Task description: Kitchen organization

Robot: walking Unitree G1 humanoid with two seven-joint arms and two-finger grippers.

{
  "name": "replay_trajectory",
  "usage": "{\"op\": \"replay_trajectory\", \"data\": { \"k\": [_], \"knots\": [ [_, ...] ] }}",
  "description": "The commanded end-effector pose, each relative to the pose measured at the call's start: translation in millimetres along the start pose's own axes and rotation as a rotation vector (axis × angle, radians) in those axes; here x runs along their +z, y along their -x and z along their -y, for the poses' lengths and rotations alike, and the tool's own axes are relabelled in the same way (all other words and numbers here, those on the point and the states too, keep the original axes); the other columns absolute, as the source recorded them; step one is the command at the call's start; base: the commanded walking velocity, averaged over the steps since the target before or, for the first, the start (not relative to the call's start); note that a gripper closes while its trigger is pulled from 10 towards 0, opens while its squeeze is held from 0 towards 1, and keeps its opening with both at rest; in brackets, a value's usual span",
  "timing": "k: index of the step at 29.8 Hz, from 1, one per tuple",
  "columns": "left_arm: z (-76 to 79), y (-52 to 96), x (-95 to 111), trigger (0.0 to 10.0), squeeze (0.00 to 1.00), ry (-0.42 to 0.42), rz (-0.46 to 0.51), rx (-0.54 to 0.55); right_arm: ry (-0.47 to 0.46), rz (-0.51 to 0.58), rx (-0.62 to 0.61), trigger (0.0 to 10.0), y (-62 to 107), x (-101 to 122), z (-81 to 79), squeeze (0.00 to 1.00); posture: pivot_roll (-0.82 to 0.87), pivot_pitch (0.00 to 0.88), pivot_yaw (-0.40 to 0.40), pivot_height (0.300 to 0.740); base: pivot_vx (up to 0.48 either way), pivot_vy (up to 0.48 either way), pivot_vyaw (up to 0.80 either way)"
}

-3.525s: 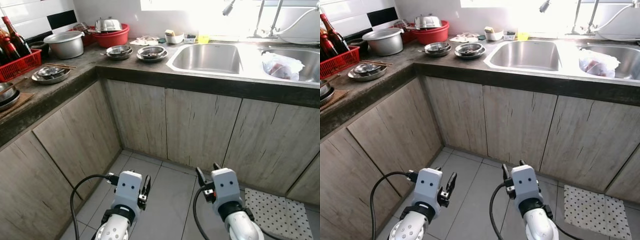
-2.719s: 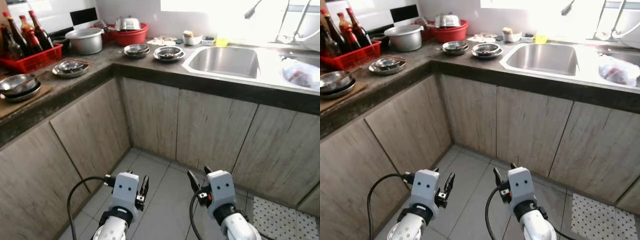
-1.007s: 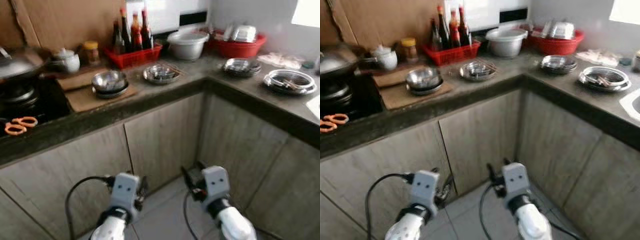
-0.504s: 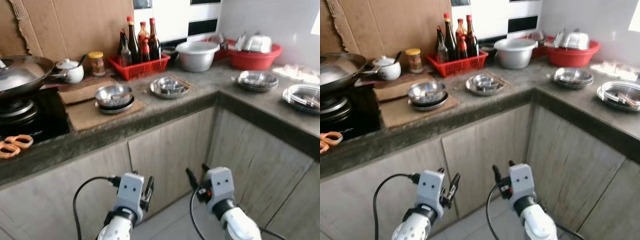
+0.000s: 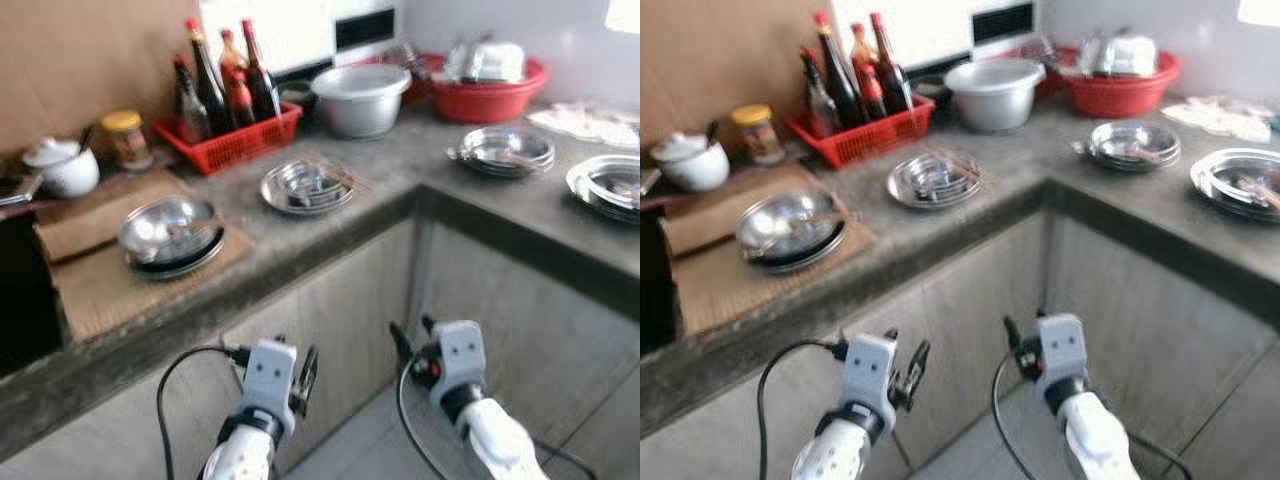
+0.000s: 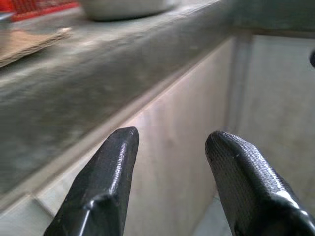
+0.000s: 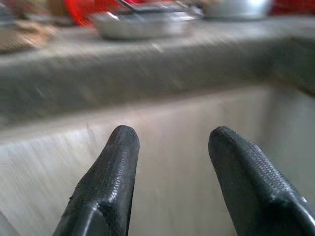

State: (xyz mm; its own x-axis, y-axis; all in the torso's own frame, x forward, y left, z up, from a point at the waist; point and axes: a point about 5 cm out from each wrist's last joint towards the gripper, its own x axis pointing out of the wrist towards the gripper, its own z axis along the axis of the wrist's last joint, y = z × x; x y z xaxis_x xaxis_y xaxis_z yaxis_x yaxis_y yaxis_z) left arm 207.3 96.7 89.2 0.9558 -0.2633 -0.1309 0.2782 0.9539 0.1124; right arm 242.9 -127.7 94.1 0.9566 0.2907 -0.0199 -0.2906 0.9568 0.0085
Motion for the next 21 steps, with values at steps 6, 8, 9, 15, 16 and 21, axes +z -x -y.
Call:
{"op": "replay_trajectory", "data": {
  "k": [6,8,9,15,16,21],
  "knots": [
    [-5.6,3.5,-1.2,10.0,0.00,-0.018,-0.011,0.023,-0.021,-0.004,0.063,10.0,1.9,-2.6,-18.1,0.00,0.05,0.000,0.011,0.740,0.000,0.000,0.00],
    [-5.8,3.5,-1.3,10.0,0.00,-0.019,-0.013,0.024,-0.021,-0.006,0.066,10.0,1.9,-3.1,-18.4,0.00,0.05,0.000,0.011,0.740,0.000,0.000,0.00],
    [-5.9,3.5,-1.3,10.0,0.00,-0.019,-0.013,0.024,-0.021,-0.007,0.067,10.0,1.8,-3.1,-18.3,0.00,0.05,0.000,0.011,0.740,0.000,0.000,0.00],
    [-6.8,3.6,-1.2,10.0,0.00,-0.017,-0.016,0.030,0.004,-0.016,0.072,10.0,2.5,-5.3,-16.9,0.00,0.04,0.000,0.012,0.740,0.000,0.000,0.00],
    [-6.8,3.7,-1.3,10.0,0.00,-0.017,-0.016,0.031,0.002,-0.017,0.073,10.0,2.8,-5.5,-17.2,0.00,0.05,0.000,0.011,0.740,0.000,0.000,0.00],
    [-7.3,3.8,-1.1,10.0,0.00,-0.018,-0.016,0.035,0.010,-0.011,0.087,10.0,3.7,-4.5,-19.3,0.00,0.04,0.000,0.010,0.740,0.000,0.000,0.00]
  ]
}}
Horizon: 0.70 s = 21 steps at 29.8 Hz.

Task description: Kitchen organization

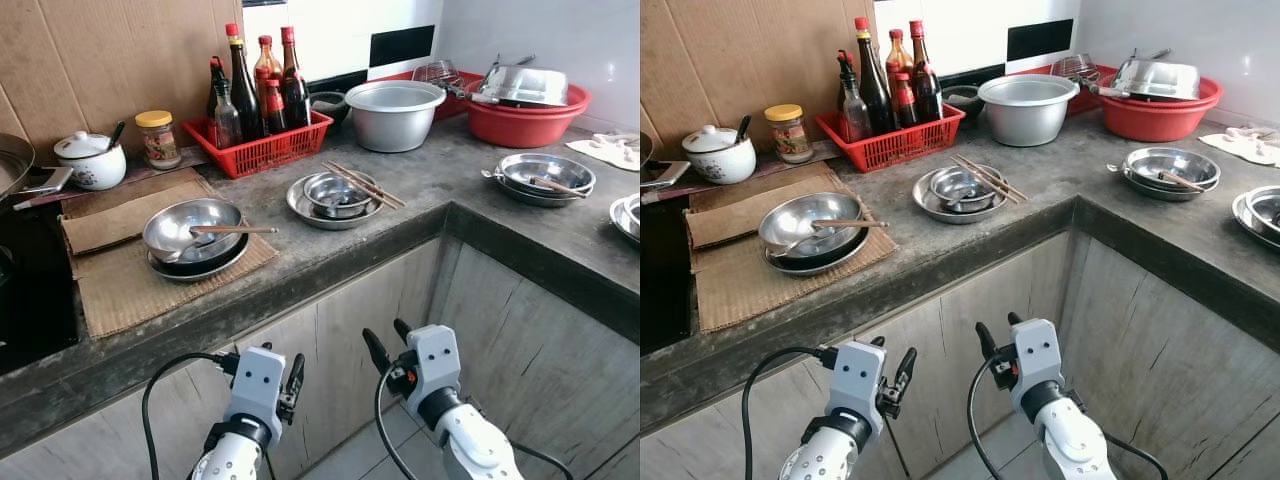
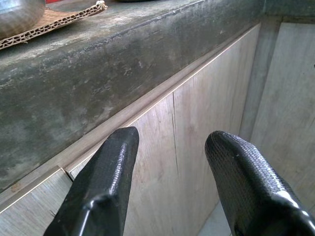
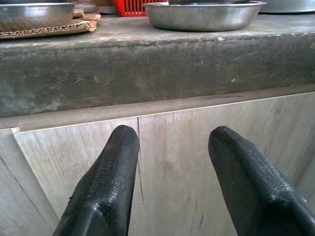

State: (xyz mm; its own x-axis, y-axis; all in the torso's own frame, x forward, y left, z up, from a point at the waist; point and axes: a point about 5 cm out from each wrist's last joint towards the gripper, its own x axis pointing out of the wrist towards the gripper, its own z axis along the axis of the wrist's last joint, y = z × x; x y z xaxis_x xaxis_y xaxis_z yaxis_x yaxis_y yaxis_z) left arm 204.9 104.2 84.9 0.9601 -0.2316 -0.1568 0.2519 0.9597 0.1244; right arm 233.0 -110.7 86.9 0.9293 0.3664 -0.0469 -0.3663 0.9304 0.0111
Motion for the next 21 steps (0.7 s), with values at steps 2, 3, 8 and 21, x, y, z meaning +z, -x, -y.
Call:
{"op": "replay_trajectory", "data": {
  "k": [2,3,8,21],
  "knots": [
    [-1.3,0.2,4.3,10.0,0.00,-0.011,0.014,0.008,0.015,0.019,0.012,10.0,-0.4,3.4,-0.9,0.00,0.04,0.000,0.010,0.740,0.000,0.000,0.00],
    [-1.3,0.3,4.4,10.0,0.00,-0.014,0.014,0.008,0.018,0.022,0.018,10.0,-0.2,3.8,-1.7,0.00,0.04,0.000,0.010,0.740,0.000,0.000,0.80],
    [-1.6,0.3,4.6,10.0,0.00,-0.030,0.015,0.012,0.023,0.024,0.028,10.0,-0.1,4.1,-3.2,0.00,0.04,0.000,0.009,0.740,0.000,0.000,0.80],
    [-4.5,-1.2,1.2,10.0,0.00,-0.020,-0.011,0.032,0.015,0.022,0.047,10.0,-1.4,3.0,-6.9,0.00,0.05,0.000,0.014,0.740,0.000,-0.173,0.80]
  ]
}}
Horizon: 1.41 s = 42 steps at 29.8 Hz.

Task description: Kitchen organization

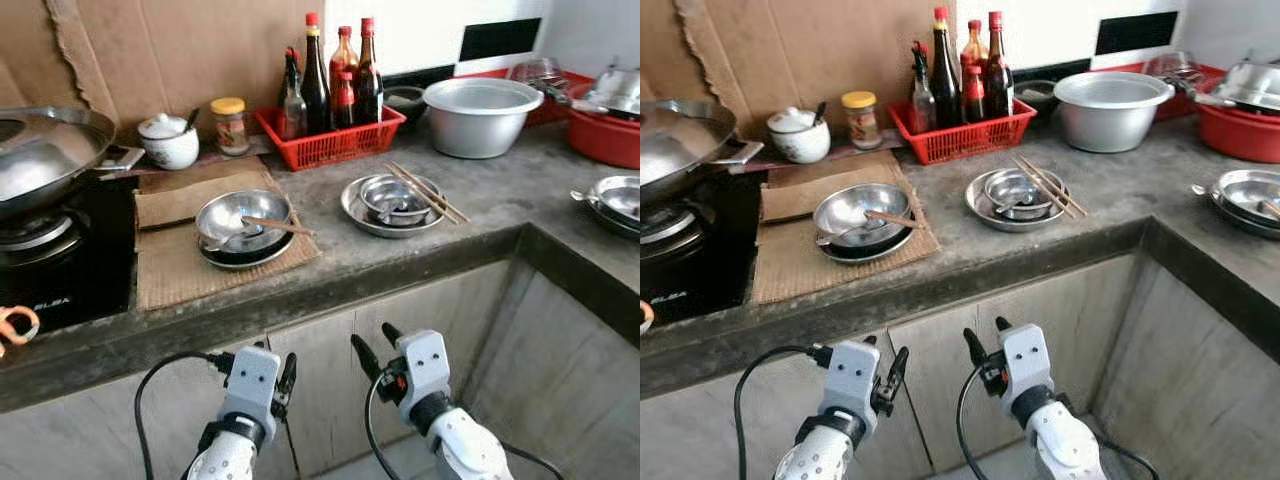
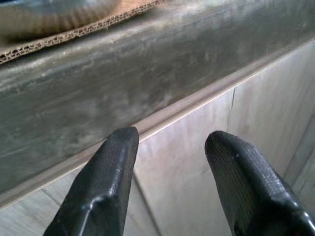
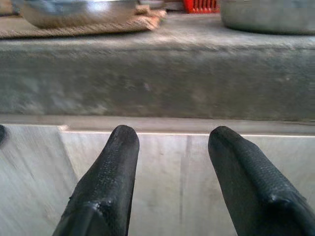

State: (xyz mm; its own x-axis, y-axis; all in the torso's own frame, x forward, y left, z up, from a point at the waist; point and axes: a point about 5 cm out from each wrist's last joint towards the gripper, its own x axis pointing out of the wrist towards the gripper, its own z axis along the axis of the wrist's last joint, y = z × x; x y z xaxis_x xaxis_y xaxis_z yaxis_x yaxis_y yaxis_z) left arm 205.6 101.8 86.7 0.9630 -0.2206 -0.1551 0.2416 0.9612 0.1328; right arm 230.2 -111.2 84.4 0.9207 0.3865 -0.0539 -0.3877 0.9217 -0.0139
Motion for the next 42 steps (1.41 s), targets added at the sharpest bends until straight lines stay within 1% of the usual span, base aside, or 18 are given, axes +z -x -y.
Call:
{"op": "replay_trajectory", "data": {
  "k": [1,6,17,22,25,29,33,35,38,40,41,42],
  "knots": [
    [-6.8,-0.3,-1.0,10.0,0.00,-0.013,-0.011,0.021,-0.012,0.029,0.026,10.0,-4.5,5.8,-6.4,0.00,0.05,0.000,0.014,0.740,0.000,0.000,0.40],
    [-6.9,-0.1,-1.0,10.0,0.00,-0.009,-0.011,0.021,-0.030,0.028,0.030,10.0,-6.2,6.0,-6.5,0.00,0.05,0.000,0.014,0.740,0.000,0.000,0.08],
    [-6.8,0.1,-1.0,10.0,0.00,-0.005,-0.011,0.023,-0.024,0.025,0.036,10.0,-7.3,5.0,-6.9,0.00,0.05,0.000,0.014,0.740,0.000,0.000,0.00],
    [-6.3,1.2,1.0,10.0,0.00,-0.008,-0.004,0.018,-0.022,0.025,0.033,10.0,-7.0,5.4,-6.6,0.00,0.05,0.000,0.013,0.740,0.000,0.469,0.00],
    [-6.3,1.3,0.3,10.0,0.00,-0.007,-0.006,0.019,-0.016,0.024,0.015,10.0,-7.3,5.5,-5.2,0.00,0.05,0.000,0.014,0.740,0.000,0.471,0.00],
    [-6.3,1.7,1.2,10.0,0.00,-0.011,-0.002,0.024,-0.006,0.027,-0.016,10.0,-8.4,6.9,-1.6,0.00,0.05,0.000,0.013,0.740,0.000,0.000,0.00],
    [-6.0,2.0,0.4,10.0,0.00,-0.008,-0.007,0.025,-0.018,0.026,-0.055,10.0,-10.8,7.7,3.0,0.00,0.05,0.000,0.015,0.740,0.000,0.000,0.00],
    [-5.9,2.3,0.6,10.0,0.00,-0.008,-0.007,0.026,-0.005,0.024,-0.080,10.0,-13.3,8.9,6.4,0.00,0.05,0.000,0.014,0.740,0.000,0.000,0.00],
    [-5.8,2.3,0.6,10.0,0.00,-0.009,-0.008,0.026,-0.024,0.034,-0.100,10.0,-16.5,12.2,9.5,0.00,0.05,0.000,0.014,0.740,0.000,0.000,0.00],
    [-5.9,2.7,0.8,10.0,0.00,-0.009,-0.008,0.027,-0.010,0.031,-0.150,10.0,-20.9,15.7,13.8,0.00,0.05,0.000,0.015,0.740,0.000,0.000,0.00],
    [-6.1,3.0,1.1,10.0,0.00,-0.008,-0.008,0.028,0.002,0.065,-0.169,10.0,-24.7,22.2,16.2,0.00,0.05,0.000,0.015,0.740,0.000,0.000,0.00],
    [-6.1,3.0,1.1,10.0,0.00,-0.008,-0.008,0.028,0.002,0.065,-0.169,10.0,-24.7,22.2,16.2,0.00,0.05,0.000,0.015,0.740,0.000,0.000,0.00]
  ]
}}
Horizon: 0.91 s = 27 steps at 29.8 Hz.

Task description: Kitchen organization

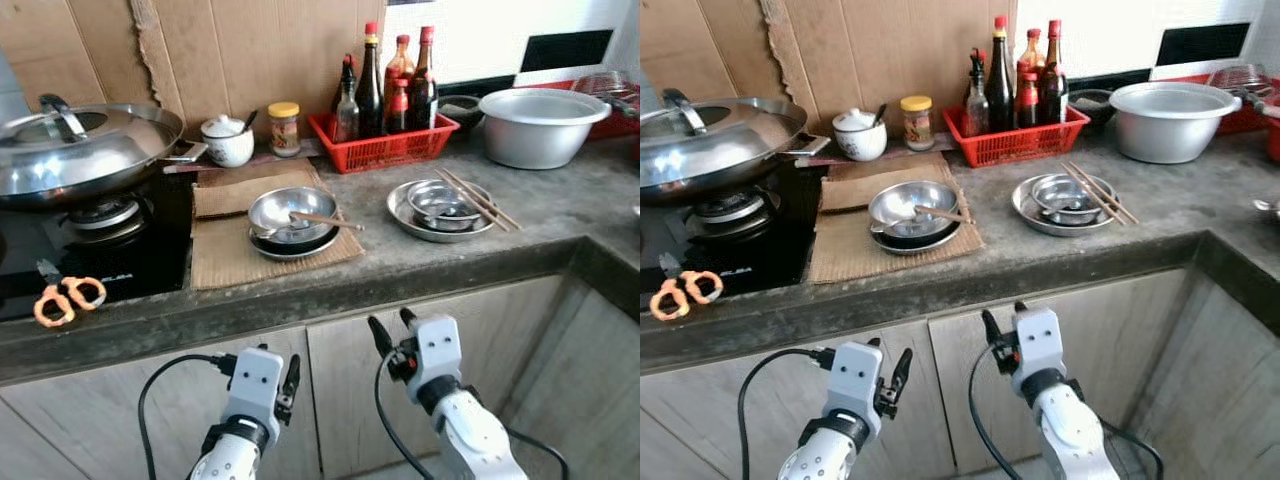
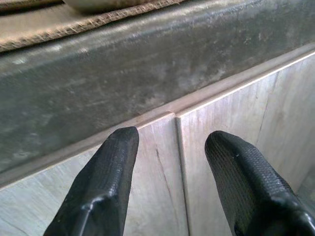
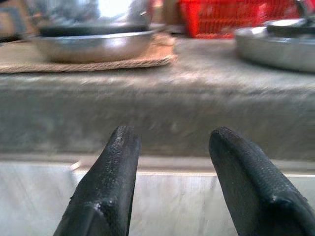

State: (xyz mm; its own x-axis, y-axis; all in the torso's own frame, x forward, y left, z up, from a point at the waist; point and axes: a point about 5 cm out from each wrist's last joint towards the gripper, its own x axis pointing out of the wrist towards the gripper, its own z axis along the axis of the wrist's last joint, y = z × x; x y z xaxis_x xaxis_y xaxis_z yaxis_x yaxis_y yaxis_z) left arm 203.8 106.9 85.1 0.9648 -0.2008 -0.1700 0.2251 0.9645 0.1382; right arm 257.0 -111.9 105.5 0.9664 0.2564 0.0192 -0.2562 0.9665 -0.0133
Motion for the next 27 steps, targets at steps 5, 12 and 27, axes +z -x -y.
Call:
{"op": "replay_trajectory", "data": {
  "k": [5,12,27],
  "knots": [
    [-2.5,1.8,5.9,10.0,0.00,-0.002,0.023,0.015,0.043,0.012,0.081,10.0,-14.0,12.7,0.3,0.00,0.06,0.000,0.018,0.740,0.000,0.000,0.00],
    [-3.9,2.9,5.6,10.0,0.00,-0.009,0.020,0.027,0.037,0.085,0.149,10.0,-20.8,23.7,-2.9,1.00,0.07,0.005,0.015,0.740,0.000,0.000,0.00],
    [1.3,5.1,15.4,10.0,0.00,-0.012,0.089,-0.029,-0.015,0.216,0.244,10.0,-52.2,60.6,-14.0,0.00,0.07,0.016,0.016,0.740,0.000,0.000,0.00]
  ]
}}
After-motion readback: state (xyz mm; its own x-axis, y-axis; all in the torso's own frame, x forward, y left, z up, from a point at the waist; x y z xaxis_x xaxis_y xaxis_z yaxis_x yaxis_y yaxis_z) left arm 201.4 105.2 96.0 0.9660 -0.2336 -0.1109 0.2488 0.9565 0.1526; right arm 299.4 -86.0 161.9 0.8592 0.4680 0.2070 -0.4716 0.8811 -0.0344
